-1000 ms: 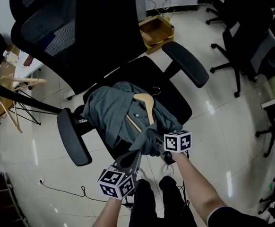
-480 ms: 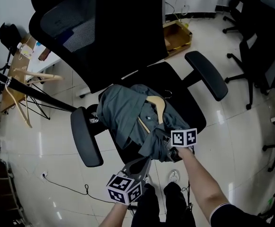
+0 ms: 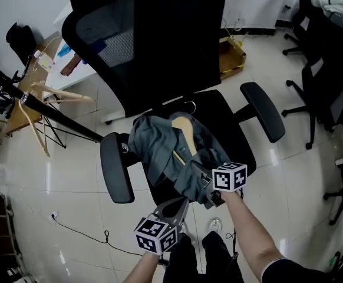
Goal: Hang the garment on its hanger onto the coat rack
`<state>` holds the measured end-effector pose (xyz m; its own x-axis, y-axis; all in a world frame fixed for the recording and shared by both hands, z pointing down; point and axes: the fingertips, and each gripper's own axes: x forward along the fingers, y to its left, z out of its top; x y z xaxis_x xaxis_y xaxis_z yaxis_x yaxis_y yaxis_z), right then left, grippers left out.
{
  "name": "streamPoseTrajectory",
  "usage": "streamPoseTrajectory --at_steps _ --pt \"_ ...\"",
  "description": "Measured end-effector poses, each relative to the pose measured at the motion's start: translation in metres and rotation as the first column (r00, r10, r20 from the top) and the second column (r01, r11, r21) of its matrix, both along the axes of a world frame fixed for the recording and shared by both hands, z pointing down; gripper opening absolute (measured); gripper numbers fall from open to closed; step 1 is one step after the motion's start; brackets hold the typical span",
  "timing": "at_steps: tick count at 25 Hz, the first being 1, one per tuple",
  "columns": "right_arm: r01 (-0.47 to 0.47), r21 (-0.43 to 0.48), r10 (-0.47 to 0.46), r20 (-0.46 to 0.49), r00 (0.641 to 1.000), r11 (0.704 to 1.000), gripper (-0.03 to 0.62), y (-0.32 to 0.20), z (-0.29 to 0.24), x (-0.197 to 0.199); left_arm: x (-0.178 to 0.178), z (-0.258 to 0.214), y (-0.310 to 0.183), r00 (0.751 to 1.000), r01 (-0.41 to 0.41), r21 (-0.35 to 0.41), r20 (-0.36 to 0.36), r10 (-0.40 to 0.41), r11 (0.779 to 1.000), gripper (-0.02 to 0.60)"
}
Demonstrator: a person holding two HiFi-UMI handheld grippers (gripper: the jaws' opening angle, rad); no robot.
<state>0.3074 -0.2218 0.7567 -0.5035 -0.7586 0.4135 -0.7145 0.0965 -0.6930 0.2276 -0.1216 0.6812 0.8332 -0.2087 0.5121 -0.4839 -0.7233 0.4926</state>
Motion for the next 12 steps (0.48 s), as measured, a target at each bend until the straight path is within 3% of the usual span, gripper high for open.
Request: streamPoseTrajectory --at_steps 7,12 --pt "0.056 0.057 -0.048 -0.138 0.989 0.997 0.087 -0.014 -0.05 -0.018 -0.021 -0.049 -0.021 0.999 0.037 0.069 -0.04 -0.035 0.997 -0.014" --pt "0.027 0.163 0.008 -0.21 0.978 0.986 0.086 -0.002 -0.131 -0.005 -0.038 -0.084 -0.029 0.998 0.029 0.133 -0.066 -0.02 0.991 -0.014"
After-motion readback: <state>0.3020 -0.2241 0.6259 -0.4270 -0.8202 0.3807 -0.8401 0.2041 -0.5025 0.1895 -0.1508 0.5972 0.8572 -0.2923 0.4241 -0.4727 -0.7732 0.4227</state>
